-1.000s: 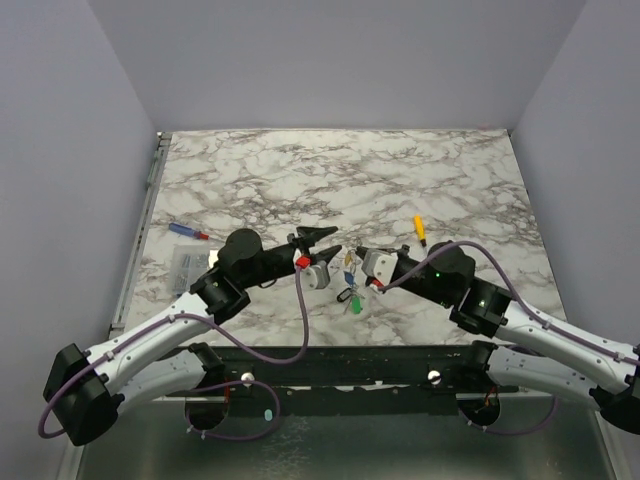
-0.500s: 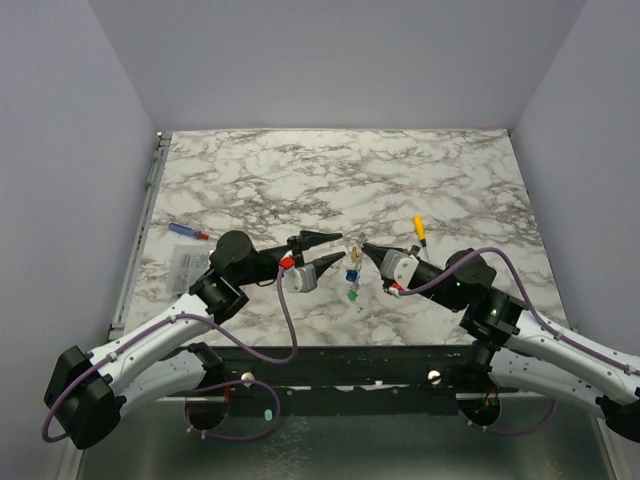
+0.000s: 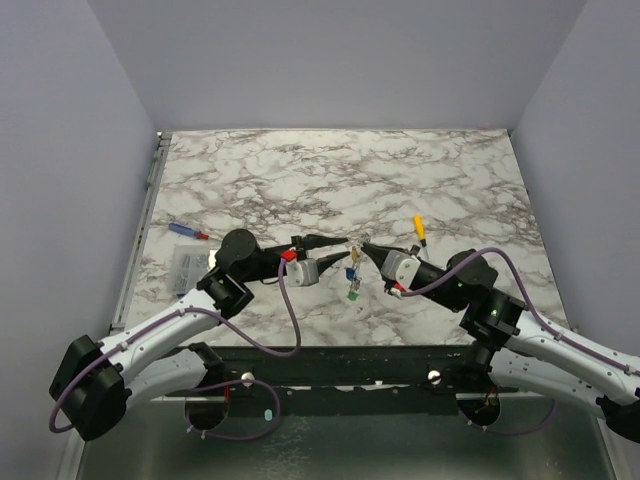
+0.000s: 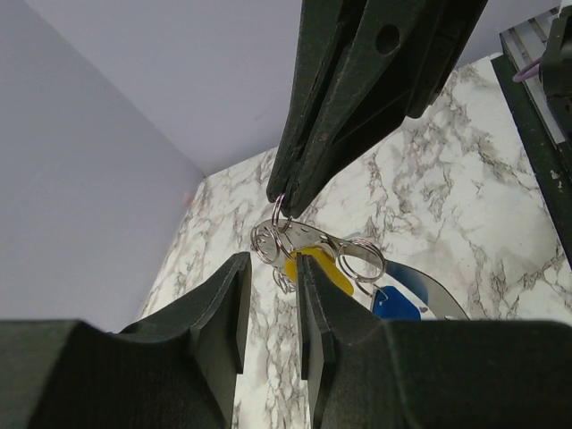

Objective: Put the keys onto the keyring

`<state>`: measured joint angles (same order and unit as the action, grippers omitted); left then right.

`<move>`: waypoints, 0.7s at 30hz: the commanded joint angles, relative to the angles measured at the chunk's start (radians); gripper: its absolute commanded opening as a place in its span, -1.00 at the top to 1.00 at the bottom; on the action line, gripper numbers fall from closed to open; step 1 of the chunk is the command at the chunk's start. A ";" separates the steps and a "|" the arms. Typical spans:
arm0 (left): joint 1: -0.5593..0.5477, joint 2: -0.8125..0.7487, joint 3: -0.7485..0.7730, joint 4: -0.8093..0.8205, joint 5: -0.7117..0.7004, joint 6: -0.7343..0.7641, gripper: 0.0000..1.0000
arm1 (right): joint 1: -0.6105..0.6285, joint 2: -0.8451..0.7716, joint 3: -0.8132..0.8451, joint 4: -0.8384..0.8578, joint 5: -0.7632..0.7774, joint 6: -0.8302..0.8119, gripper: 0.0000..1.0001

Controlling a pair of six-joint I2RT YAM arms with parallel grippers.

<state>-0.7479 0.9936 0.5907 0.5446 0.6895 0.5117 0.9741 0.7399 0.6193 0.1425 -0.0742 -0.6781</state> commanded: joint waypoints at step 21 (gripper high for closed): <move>-0.011 0.050 -0.005 0.064 0.024 -0.047 0.55 | 0.005 -0.005 0.002 0.069 -0.059 0.009 0.99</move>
<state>-0.7532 1.0386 0.5907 0.5831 0.6895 0.4751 0.9741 0.7391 0.6193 0.1490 -0.1101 -0.6777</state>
